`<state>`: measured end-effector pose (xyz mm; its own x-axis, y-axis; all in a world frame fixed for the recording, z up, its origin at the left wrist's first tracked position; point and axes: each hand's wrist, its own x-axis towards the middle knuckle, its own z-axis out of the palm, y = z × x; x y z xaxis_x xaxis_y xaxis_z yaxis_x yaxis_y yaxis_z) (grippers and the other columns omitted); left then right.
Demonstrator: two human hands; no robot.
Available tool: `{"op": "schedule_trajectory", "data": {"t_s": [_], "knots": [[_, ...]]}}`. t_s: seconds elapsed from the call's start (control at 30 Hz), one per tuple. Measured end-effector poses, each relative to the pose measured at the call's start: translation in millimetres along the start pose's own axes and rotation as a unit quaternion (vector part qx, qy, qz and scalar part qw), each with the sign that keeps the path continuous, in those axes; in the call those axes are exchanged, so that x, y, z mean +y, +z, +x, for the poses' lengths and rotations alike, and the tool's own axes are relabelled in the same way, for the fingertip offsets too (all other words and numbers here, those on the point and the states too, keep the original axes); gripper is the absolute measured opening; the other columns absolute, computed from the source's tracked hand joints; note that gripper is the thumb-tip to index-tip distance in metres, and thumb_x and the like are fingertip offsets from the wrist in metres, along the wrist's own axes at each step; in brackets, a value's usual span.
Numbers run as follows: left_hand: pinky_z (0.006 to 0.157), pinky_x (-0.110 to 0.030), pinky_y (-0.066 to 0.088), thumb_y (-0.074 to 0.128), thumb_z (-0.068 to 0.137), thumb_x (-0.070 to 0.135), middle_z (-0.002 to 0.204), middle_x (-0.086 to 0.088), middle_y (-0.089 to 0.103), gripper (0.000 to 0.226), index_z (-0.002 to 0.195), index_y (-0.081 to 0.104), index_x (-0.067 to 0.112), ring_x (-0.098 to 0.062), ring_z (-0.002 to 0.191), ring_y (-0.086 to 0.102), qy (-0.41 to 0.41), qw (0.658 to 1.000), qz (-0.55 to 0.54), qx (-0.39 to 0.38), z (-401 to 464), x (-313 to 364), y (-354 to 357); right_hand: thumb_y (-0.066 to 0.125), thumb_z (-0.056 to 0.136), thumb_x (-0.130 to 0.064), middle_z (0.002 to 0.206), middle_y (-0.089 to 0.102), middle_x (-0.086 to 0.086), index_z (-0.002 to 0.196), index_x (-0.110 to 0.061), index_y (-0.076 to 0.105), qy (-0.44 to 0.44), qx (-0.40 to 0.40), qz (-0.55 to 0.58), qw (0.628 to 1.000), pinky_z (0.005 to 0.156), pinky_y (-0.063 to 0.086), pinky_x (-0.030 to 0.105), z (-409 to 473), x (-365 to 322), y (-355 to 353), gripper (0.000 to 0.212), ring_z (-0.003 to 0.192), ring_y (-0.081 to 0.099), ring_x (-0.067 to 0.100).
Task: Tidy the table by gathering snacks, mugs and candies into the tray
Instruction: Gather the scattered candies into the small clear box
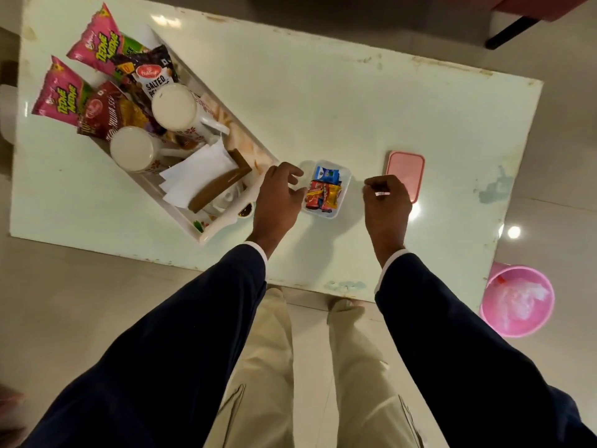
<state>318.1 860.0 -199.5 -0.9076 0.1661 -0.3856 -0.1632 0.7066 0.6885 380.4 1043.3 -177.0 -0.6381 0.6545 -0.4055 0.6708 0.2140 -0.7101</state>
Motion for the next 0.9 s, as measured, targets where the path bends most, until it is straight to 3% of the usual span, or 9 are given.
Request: {"op": "schedule_trajectory", "data": {"t_s": [0.1,0.17,0.3,0.47,0.6,0.7,0.77,0.83,0.9], "knots": [[0.062,-0.005,0.039,0.07,0.094,0.018,0.105,0.002,0.064,0.025,0.117,0.061,0.017,-0.006,0.083,0.06,-0.024,0.999,0.008,-0.037,6,-6,0,0.068,0.084,-0.01,0.124,0.056,0.011,0.121,-0.011,0.061,0.0,0.046,-0.095,0.994,0.088,0.037,0.02,16,18,-16,0.038,0.111,0.056,0.029],[0.055,-0.004,0.038,0.069,0.094,0.02,0.1,0.004,0.065,0.023,0.116,0.061,0.017,-0.004,0.08,0.06,-0.028,0.998,0.011,-0.056,13,-5,0,0.076,0.079,-0.025,0.134,0.049,0.013,0.132,-0.012,0.052,0.016,0.048,-0.184,0.982,0.086,0.026,0.022,31,29,-24,0.06,0.119,0.047,0.035],[0.054,-0.007,0.039,0.072,0.088,0.021,0.097,0.009,0.065,0.03,0.115,0.058,0.024,-0.001,0.078,0.061,-0.023,0.996,0.027,-0.082,22,-1,-1,0.081,0.069,-0.056,0.141,0.038,0.011,0.141,-0.013,0.038,0.024,0.009,-0.3,0.954,0.094,0.046,0.047,51,39,-23,0.094,0.123,0.042,0.038],[0.06,-0.013,0.046,0.074,0.088,0.029,0.102,0.008,0.064,0.036,0.12,0.057,0.023,-0.01,0.089,0.065,-0.012,0.995,0.042,-0.086,19,1,9,0.082,0.065,-0.055,0.134,0.04,0.014,0.134,-0.007,0.039,0.042,0.015,-0.331,0.943,0.087,0.052,0.048,68,35,-16,0.095,0.115,0.046,0.04],[0.069,-0.029,0.057,0.078,0.086,0.03,0.094,0.007,0.064,0.041,0.12,0.056,0.02,-0.017,0.087,0.068,-0.025,0.994,0.073,-0.075,17,-1,17,0.082,0.066,-0.044,0.131,0.04,0.015,0.13,-0.007,0.04,0.036,-0.003,-0.307,0.951,0.082,0.047,0.041,72,36,-19,0.085,0.112,0.047,0.042],[0.062,-0.025,0.051,0.083,0.079,0.033,0.087,0.006,0.063,0.053,0.122,0.054,0.021,-0.015,0.079,0.066,-0.045,0.993,0.084,-0.074,17,-1,21,0.075,0.07,-0.035,0.132,0.038,0.012,0.131,-0.01,0.04,0.036,-0.022,-0.224,0.974,0.09,0.035,0.033,72,37,-25,0.075,0.116,0.044,0.038],[0.057,-0.021,0.044,0.086,0.075,0.036,0.088,0.006,0.062,0.062,0.125,0.052,0.021,-0.012,0.077,0.064,-0.052,0.992,0.081,-0.084,17,-2,22,0.07,0.073,-0.034,0.133,0.041,0.01,0.133,-0.016,0.042,0.069,-0.048,-0.06,0.995,0.094,0.041,0.033,68,34,-31,0.068,0.117,0.048,0.033],[0.058,-0.018,0.042,0.087,0.073,0.035,0.095,0.006,0.062,0.067,0.127,0.051,0.022,-0.01,0.081,0.062,-0.061,0.992,0.056,-0.094,18,-3,22,0.066,0.079,-0.033,0.132,0.052,0.009,0.13,-0.022,0.049,0.119,-0.096,0.144,0.978,0.082,0.052,0.033,57,29,-39,0.055,0.11,0.058,0.025],[0.063,-0.019,0.045,0.084,0.076,0.033,0.103,0.003,0.062,0.064,0.129,0.051,0.022,-0.012,0.089,0.062,-0.065,0.994,0.018,-0.088,18,-4,20,0.059,0.085,-0.028,0.124,0.062,0.008,0.123,-0.021,0.056,0.159,-0.147,0.298,0.93,0.08,0.056,0.036,44,27,-44,0.039,0.106,0.065,0.026]]}}
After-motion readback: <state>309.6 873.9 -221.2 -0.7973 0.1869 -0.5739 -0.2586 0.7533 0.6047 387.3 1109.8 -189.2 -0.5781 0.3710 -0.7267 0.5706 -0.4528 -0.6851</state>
